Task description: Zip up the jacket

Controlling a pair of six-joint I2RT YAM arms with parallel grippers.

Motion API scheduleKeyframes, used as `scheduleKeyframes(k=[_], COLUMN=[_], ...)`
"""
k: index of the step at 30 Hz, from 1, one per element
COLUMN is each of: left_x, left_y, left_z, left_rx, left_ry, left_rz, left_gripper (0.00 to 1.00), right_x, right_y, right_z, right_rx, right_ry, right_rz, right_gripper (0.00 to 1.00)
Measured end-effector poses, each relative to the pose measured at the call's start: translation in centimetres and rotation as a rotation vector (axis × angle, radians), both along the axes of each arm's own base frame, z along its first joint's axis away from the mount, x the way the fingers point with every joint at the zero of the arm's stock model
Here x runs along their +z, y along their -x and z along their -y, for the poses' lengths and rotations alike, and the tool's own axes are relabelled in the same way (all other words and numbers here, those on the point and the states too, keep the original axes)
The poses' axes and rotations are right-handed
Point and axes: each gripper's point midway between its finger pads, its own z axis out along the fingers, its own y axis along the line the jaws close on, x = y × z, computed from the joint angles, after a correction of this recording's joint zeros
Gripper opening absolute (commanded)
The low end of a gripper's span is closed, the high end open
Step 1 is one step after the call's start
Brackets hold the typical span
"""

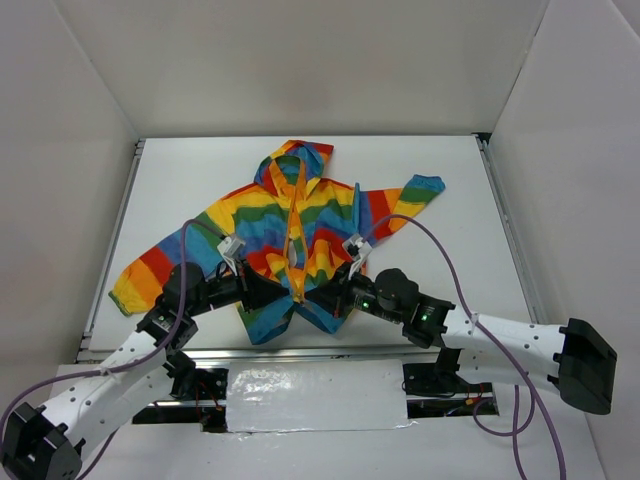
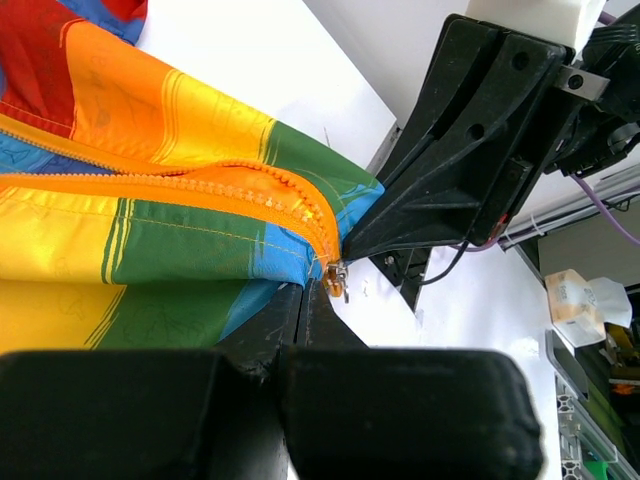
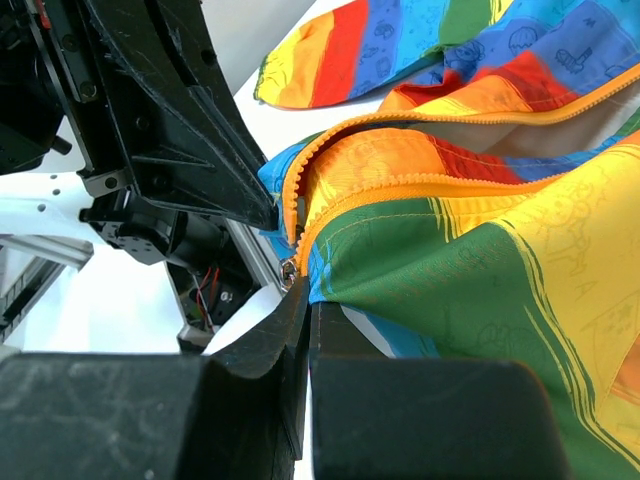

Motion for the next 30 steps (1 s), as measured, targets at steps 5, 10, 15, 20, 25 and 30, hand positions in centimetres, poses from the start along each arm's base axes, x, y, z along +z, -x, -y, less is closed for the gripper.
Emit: scheduleKeyframes(k=[5, 10, 15, 20, 25, 30], left_x=[0.1, 0.2, -0.5, -0.6, -0.8, -0.8], left_y=[0.0, 0.1, 0.2, 0.2, 0.1, 0.0], left_z=[0.1, 0.2, 0.1, 0.2, 0.3, 0.3], left_rx=[-0.005, -0.008, -0.01, -0.009, -0.007, -0.003], left_ry=[0.014, 0.02, 0.014, 0.014, 0.019, 0.021], left_rz=[-0.008, -0.003, -0.015, -0.019, -0.042, -0.043], left_gripper=[0.0, 0.0, 0.0, 0.0, 0.0, 0.0], right_x=[-0.3, -0.3, -0.2, 0.0, 0.0, -0.2], right_y=[0.0, -0.2, -0.6, -0.8, -0.8, -0.8], right_z=[-0.1, 0.0, 0.1, 0.3, 0.3, 0.2], right_rx=[0.0, -0.011, -0.039, -0.052, -0.052, -0.052], right_ry=[0.007, 0.005, 0.003, -0.003, -0.003, 0.002], right_rz=[-0.006, -0.009, -0.012, -0.011, -0.011, -0.013], right_gripper=[0.0, 0.0, 0.0, 0.0, 0.0, 0.0])
